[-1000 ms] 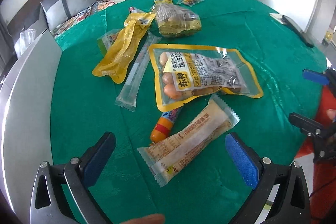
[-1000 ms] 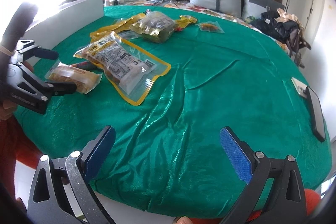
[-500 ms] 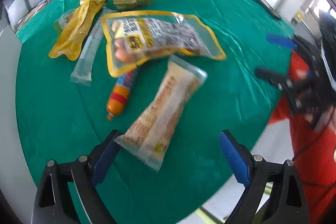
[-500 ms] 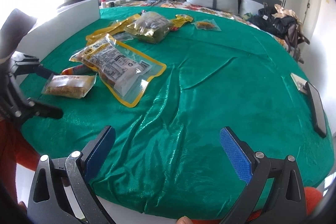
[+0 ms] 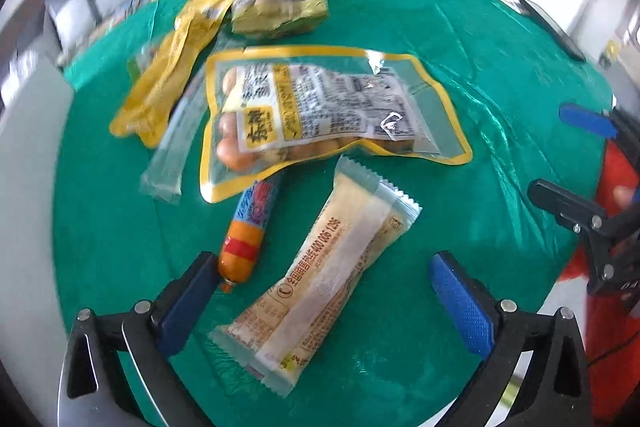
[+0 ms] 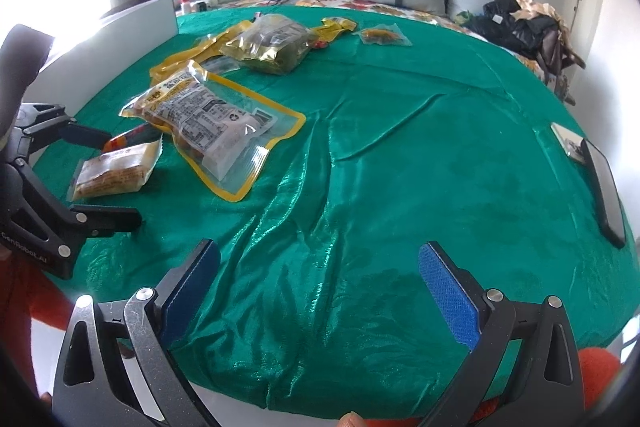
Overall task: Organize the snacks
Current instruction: 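Grasp the cream bar with the left gripper while the right gripper approaches the orange sausage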
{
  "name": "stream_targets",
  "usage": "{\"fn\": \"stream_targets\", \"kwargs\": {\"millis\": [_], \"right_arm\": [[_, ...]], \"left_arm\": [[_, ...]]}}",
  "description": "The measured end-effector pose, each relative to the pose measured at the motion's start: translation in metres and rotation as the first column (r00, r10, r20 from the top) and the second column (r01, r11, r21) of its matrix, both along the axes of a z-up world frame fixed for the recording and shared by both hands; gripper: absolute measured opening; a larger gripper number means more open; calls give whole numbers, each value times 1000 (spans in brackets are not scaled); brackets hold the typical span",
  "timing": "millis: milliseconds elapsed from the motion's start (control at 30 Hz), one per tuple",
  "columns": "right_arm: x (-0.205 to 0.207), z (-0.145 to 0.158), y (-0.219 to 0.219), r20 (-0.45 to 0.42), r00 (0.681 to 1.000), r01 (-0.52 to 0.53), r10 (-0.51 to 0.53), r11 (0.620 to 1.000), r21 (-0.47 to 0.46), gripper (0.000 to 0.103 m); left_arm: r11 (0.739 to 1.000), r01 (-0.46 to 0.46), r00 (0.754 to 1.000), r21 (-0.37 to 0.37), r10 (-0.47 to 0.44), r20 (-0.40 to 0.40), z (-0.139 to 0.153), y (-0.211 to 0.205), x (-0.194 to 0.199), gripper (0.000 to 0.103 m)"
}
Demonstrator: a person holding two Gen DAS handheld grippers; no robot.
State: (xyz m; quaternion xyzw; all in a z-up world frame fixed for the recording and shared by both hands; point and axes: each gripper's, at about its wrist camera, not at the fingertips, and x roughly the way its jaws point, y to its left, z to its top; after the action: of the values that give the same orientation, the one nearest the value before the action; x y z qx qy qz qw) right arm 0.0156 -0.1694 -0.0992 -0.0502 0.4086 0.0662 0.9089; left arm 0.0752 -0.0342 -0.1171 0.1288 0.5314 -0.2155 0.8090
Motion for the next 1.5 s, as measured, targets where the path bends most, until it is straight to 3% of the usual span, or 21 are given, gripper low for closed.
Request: {"fn": "stream_targets", "kwargs": {"millis": [200,233,300,367,500,633,767,933,1000,1067,1200,1267,1433,1500], "right_arm": [[3,-3,-7,-26,999,25,-24,999,32,101],[4,-3,-7,-32,999,29,-28,999,37,101],[4,-3,-10,-37,999,37,-35,998,47,101],[4,-4,-13,-42,998,47,-44,997,60,101],[5,-5,-21,-67,996,72,-66,993,98,101],[5,-3,-21,-62,997,48,-40,990,132,101],[2,-1,-3,-47,998,-40,46,993,115,101],[4,0,36,-47,975,-216,217,976,22,101],[10,12,52,-22,950,-312,311,949,-51,101],[24,26,71,-25,905,-424,425,894,-149,101],[67,30,108,-181,786,-617,592,727,-302,101],[90,24,118,-254,747,-664,615,671,-329,101],[132,5,130,-365,697,-711,617,660,-243,101],[139,-4,135,-390,685,-719,616,657,-225,101]], "left_arm": [[998,-45,998,50,48,-49,0,-2,8,103],[997,-56,997,54,59,-55,1,-3,8,98],[998,-63,997,28,64,-34,8,-9,4,74],[998,-59,998,19,60,-17,13,-11,-1,33],[996,-90,996,2,90,-27,20,7,-10,30],[982,-190,982,-22,190,0,23,52,-22,29],[946,-306,952,-107,306,-15,28,100,-24,29],[917,-374,926,-139,376,-12,21,132,-19,29],[918,-372,927,-135,376,4,19,136,-18,29],[920,-370,928,-127,373,0,14,139,-17,30],[922,-356,934,-153,353,-46,14,147,-21,35],[921,-347,937,-178,347,-34,18,155,-23,47],[921,-328,944,-211,326,-46,19,166,-30,52],[934,-287,957,-215,286,-37,20,158,-32,52]]}}
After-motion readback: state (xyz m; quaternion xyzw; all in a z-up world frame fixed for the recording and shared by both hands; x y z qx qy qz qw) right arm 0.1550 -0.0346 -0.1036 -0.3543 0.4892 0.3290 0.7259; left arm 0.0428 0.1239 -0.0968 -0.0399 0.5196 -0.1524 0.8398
